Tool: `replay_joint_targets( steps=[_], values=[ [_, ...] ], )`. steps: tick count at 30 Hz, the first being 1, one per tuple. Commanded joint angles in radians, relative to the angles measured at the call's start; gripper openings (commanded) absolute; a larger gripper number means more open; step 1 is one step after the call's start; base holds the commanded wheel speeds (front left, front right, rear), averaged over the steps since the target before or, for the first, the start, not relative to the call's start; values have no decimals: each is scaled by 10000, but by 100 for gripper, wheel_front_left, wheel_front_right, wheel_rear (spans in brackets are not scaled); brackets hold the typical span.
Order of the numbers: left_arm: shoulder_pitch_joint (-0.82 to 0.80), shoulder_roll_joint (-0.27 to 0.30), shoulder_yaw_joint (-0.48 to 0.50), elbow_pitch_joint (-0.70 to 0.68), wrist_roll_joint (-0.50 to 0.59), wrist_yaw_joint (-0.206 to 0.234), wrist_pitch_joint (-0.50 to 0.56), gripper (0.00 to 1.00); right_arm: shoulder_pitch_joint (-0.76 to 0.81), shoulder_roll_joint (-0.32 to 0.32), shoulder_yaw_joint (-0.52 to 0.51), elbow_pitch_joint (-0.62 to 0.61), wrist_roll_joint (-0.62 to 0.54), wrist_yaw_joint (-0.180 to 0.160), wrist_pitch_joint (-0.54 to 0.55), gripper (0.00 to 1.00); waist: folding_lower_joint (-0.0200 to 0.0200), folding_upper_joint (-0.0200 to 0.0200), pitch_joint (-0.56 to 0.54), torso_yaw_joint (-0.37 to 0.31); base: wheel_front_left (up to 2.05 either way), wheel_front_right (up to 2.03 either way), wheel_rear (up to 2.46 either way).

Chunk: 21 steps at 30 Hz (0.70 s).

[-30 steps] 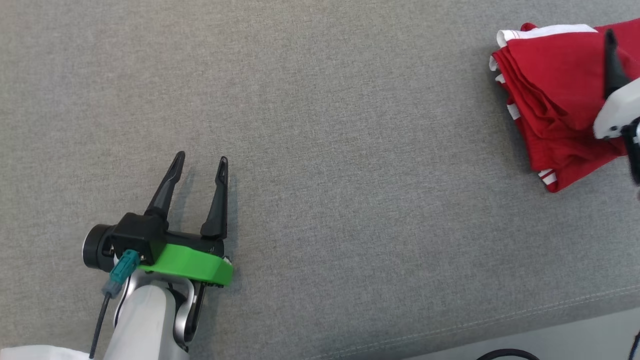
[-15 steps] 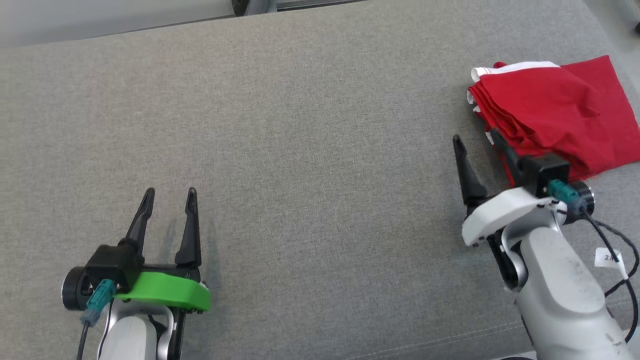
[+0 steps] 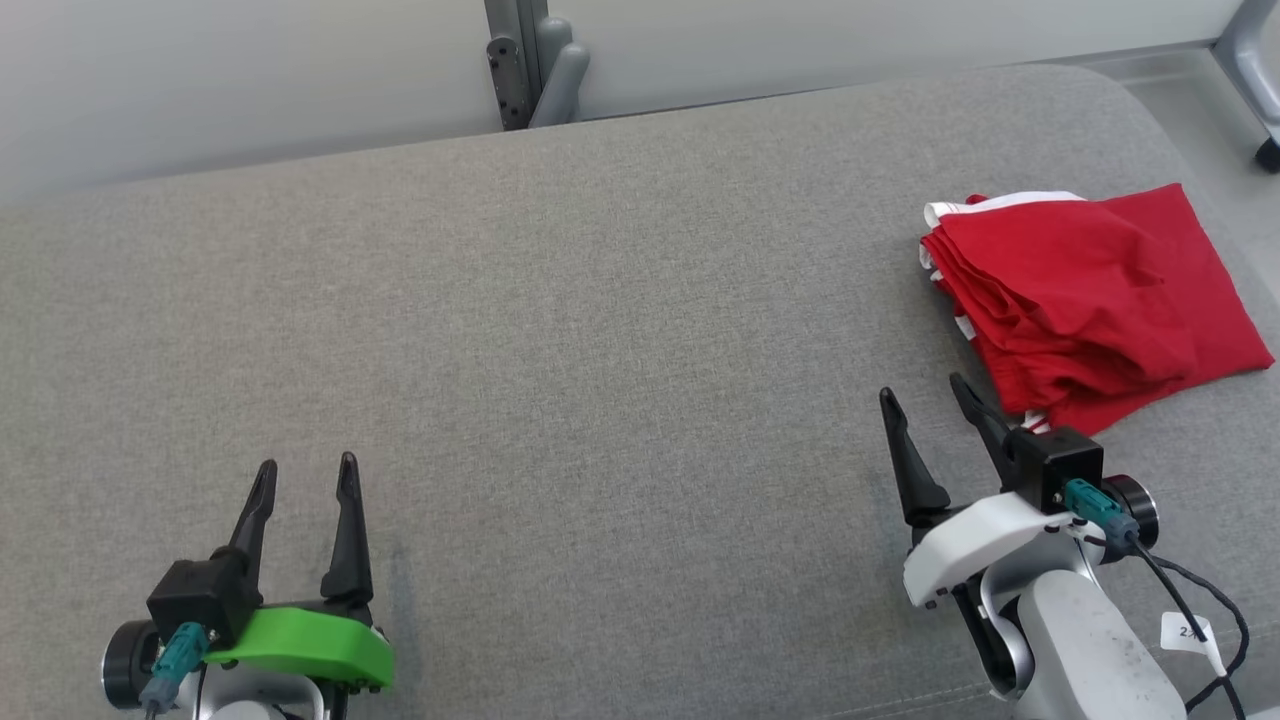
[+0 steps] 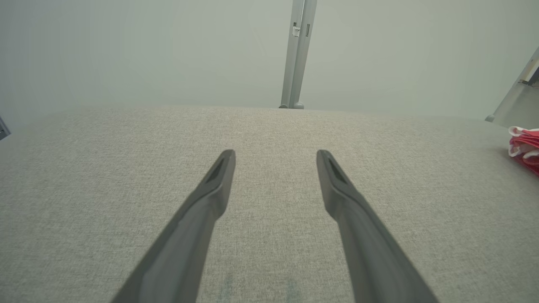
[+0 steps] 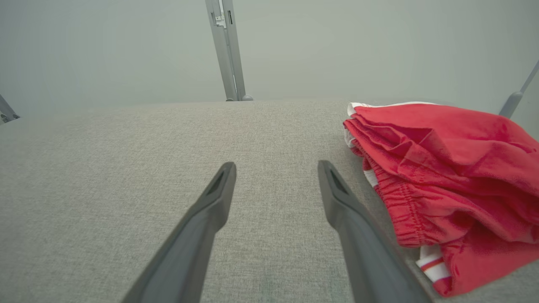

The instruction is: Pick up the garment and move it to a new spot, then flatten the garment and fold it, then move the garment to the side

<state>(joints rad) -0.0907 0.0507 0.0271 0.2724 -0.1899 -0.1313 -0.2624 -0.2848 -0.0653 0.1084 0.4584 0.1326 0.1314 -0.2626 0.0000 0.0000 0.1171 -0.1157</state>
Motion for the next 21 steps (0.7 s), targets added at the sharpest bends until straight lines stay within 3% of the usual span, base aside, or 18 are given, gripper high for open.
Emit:
replay_joint_targets(
  steps=[1, 11, 21],
  values=[
    [183, 11, 42, 86, 2, 83, -23, 100, 185, 32, -8, -70, -89, -17, -22, 100, 0, 0, -330, 2, 0, 0, 0],
    [651, 15, 241, 531, 216, 691, -24, 100, 955, 110, -377, -351, -577, -17, -22, 100, 0, 0, -1012, 285, 0, 0, 0],
    [830, 14, 285, 782, 218, 683, -24, 100, 1143, 131, -484, -778, -649, -16, -22, 100, 0, 0, -1278, 597, 0, 0, 0]
  ],
)
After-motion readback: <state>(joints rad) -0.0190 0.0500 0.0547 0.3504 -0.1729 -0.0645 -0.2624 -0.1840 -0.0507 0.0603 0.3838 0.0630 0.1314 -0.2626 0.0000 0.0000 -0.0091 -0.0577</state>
